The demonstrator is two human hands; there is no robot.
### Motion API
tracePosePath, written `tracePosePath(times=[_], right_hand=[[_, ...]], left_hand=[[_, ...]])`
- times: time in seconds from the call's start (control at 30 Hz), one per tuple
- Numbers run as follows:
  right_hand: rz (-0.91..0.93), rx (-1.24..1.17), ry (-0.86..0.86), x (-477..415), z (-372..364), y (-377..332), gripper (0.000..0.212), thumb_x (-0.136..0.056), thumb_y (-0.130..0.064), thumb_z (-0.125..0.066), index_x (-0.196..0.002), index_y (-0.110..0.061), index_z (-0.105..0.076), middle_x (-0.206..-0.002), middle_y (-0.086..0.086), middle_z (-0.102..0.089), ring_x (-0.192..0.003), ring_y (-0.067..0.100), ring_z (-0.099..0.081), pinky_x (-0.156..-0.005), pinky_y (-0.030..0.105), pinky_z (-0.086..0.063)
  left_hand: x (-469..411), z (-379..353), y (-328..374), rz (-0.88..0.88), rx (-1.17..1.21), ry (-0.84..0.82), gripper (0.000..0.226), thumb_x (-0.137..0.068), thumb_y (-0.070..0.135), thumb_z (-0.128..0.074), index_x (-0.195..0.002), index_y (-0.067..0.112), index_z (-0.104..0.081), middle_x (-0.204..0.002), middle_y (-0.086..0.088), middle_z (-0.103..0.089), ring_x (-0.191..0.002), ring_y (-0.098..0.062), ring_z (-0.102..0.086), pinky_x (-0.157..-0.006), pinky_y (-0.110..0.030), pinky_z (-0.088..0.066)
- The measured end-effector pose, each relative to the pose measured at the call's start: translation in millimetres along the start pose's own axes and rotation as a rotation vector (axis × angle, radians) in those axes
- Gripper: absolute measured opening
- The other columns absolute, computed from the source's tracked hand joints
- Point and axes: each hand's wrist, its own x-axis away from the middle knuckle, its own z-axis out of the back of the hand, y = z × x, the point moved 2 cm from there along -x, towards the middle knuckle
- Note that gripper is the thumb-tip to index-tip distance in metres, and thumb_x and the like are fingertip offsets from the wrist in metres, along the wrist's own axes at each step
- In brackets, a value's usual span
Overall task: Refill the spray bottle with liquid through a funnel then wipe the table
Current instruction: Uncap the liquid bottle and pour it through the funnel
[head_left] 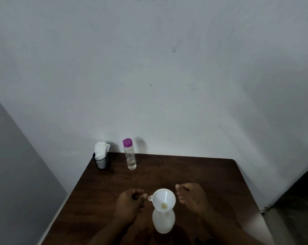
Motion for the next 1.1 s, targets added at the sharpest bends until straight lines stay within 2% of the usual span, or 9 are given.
tracePosePath(times=[0.17, 0.3, 0.37, 0.5, 0.67, 0.77, 0.9, 1.0, 1.1], right_hand=[[0.235, 0.232, 0.102, -16.0, 2.5, -39.4, 0.012, -0.094, -0.033, -0.066, -0.099, -0.026, -0.074, -0.091, -0.015, -0.067, -0.09, 0.005, -0.065, -0.069, 0.011, -0.044], [0.257, 0.237, 0.036, -30.4, -14.6, -66.5, 0.018, -0.093, -0.033, -0.068, -0.11, -0.027, -0.07, -0.1, -0.015, -0.063, -0.092, -0.001, -0.057, -0.07, 0.007, -0.037], [0.256, 0.19, 0.011, -40.4, -27.9, -78.4, 0.02, -0.09, -0.029, -0.072, -0.11, -0.025, -0.07, -0.101, -0.013, -0.064, -0.092, 0.0, -0.059, -0.071, 0.008, -0.041], [0.23, 0.132, -0.008, -64.6, -58.6, -95.6, 0.026, -0.086, -0.027, -0.077, -0.11, -0.02, -0.072, -0.103, -0.005, -0.07, -0.097, 0.01, -0.065, -0.081, 0.022, -0.052], [0.215, 0.153, -0.053, -98.9, -96.4, -108.0, 0.034, -0.085, -0.027, -0.078, -0.116, -0.017, -0.07, -0.107, -0.001, -0.072, -0.094, 0.009, -0.065, -0.071, 0.016, -0.047], [0.188, 0.155, -0.069, -120.1, -111.7, -114.4, 0.038, -0.082, -0.025, -0.08, -0.117, -0.015, -0.069, -0.104, 0.002, -0.073, -0.094, 0.013, -0.067, -0.08, 0.025, -0.052], [0.189, 0.206, -0.087, -152.6, -134.8, -122.0, 0.046, -0.08, -0.027, -0.081, -0.121, -0.014, -0.066, -0.104, 0.002, -0.072, -0.094, 0.014, -0.066, -0.073, 0.02, -0.046], [0.196, 0.232, -0.089, -174.8, -151.3, -126.9, 0.051, -0.079, -0.027, -0.081, -0.125, -0.016, -0.062, -0.109, 0.0, -0.07, -0.095, 0.012, -0.063, -0.07, 0.018, -0.043], [0.2, 0.227, -0.101, -193.3, -164.5, -130.1, 0.058, -0.077, -0.025, -0.084, -0.128, -0.017, -0.059, -0.117, 0.002, -0.067, -0.099, 0.016, -0.065, -0.086, 0.031, -0.053]], left_hand=[[-20.4, 15.8, 13.9, -0.085, -0.059, 0.073, 0.012, -0.082, 0.012, -0.081, -0.093, 0.014, -0.075, -0.076, -0.005, -0.076, -0.066, -0.019, -0.073, -0.058, -0.036, -0.06], [-37.3, 27.9, 21.5, -0.084, -0.045, 0.123, 0.014, -0.083, 0.011, -0.079, -0.094, 0.017, -0.074, -0.081, -0.003, -0.076, -0.071, -0.016, -0.074, -0.057, -0.028, -0.06], [-46.7, 35.9, 25.3, -0.093, -0.056, 0.17, 0.015, -0.082, 0.012, -0.08, -0.093, 0.021, -0.073, -0.083, 0.001, -0.075, -0.074, -0.011, -0.073, -0.056, -0.019, -0.056], [-70.3, 54.4, 30.3, -0.106, -0.082, 0.215, 0.017, -0.082, 0.016, -0.079, -0.092, 0.027, -0.07, -0.085, 0.007, -0.074, -0.079, -0.007, -0.071, -0.065, -0.022, -0.058], [-109.7, 76.3, 28.8, -0.127, -0.114, 0.283, 0.021, -0.08, 0.016, -0.082, -0.095, 0.024, -0.071, -0.086, 0.01, -0.073, -0.074, 0.003, -0.066, -0.061, -0.007, -0.047], [-138.6, 80.4, 25.0, -0.107, -0.118, 0.28, 0.025, -0.078, 0.016, -0.083, -0.098, 0.023, -0.07, -0.087, 0.012, -0.071, -0.084, 0.002, -0.065, -0.067, -0.01, -0.045], [-177.4, 76.3, 14.6, -0.078, -0.102, 0.28, 0.032, -0.076, 0.014, -0.083, -0.104, 0.02, -0.069, -0.089, 0.014, -0.07, -0.089, -0.004, -0.067, -0.074, -0.015, -0.048], [-204.9, 68.3, 2.4, -0.057, -0.054, 0.243, 0.042, -0.074, 0.013, -0.084, -0.112, 0.021, -0.067, -0.099, 0.009, -0.072, -0.095, -0.008, -0.069, -0.088, -0.032, -0.057], [-228.0, 60.5, -2.9, -0.059, -0.019, 0.224, 0.042, -0.074, 0.012, -0.083, -0.109, 0.027, -0.066, -0.105, 0.008, -0.073, -0.098, -0.006, -0.069, -0.09, -0.03, -0.055]])
